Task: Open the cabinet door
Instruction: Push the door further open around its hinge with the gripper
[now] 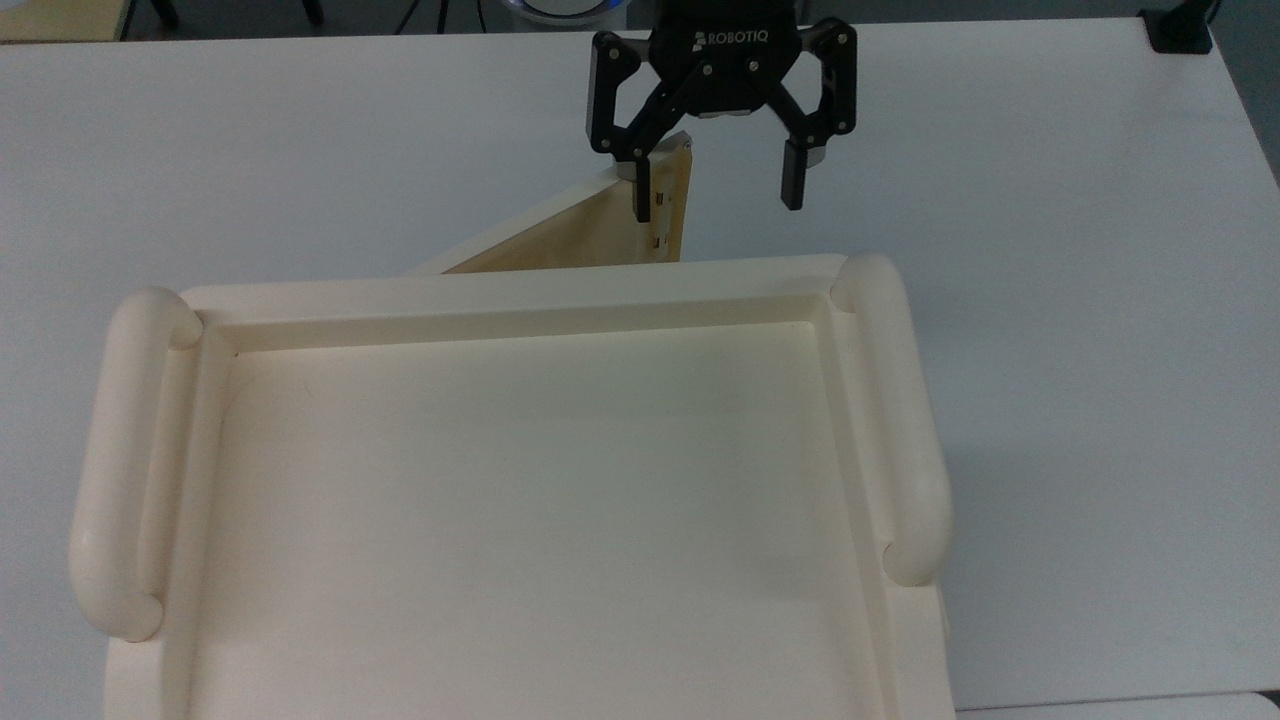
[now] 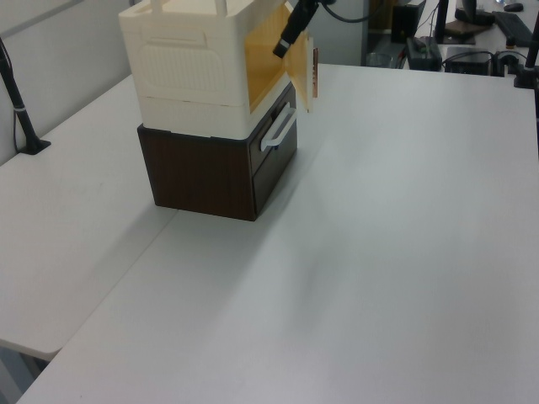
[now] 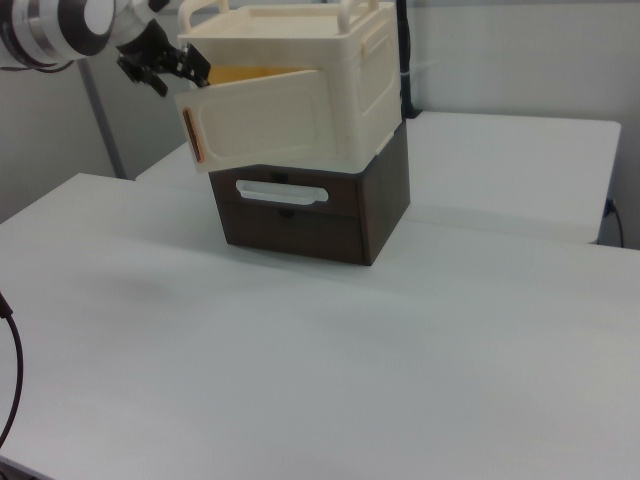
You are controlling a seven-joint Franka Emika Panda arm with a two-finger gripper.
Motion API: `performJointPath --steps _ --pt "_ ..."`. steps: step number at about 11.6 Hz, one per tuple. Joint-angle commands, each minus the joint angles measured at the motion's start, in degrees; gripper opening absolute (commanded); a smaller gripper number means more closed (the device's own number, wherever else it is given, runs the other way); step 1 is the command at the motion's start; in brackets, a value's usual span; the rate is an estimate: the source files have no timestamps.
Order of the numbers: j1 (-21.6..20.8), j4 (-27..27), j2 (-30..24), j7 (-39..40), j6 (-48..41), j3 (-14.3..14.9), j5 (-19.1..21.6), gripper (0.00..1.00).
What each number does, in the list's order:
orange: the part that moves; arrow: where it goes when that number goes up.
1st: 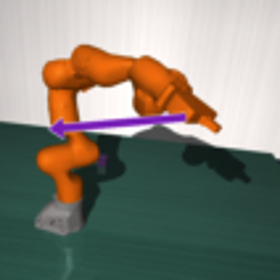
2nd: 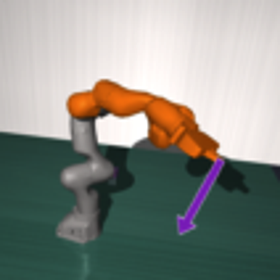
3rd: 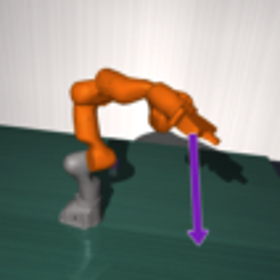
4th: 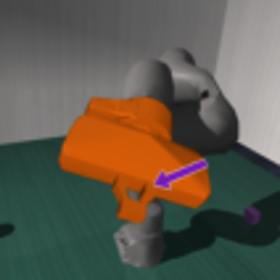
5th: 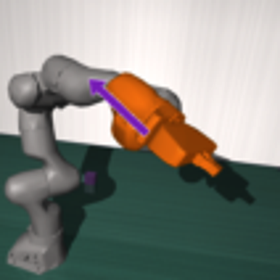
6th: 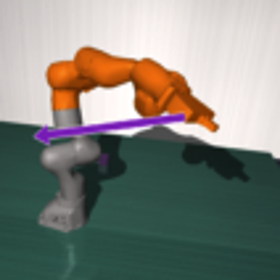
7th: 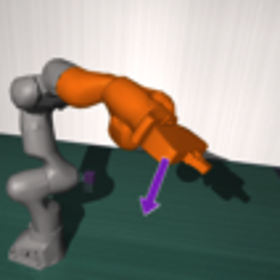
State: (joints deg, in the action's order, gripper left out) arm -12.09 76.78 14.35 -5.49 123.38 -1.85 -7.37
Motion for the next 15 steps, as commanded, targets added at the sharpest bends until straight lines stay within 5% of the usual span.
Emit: performJointPath --steps 1,5,15 --pt "2.4 1.3 -2.5 4.8 -7.8 1.1 0.8 0.99" --pt "6.1 1.3 -4.3 11.2 -18.4 2.8 1.0 1.0" --pt "7.9 2.8 -4.4 11.3 -27.0 3.4 1.0 1.0"
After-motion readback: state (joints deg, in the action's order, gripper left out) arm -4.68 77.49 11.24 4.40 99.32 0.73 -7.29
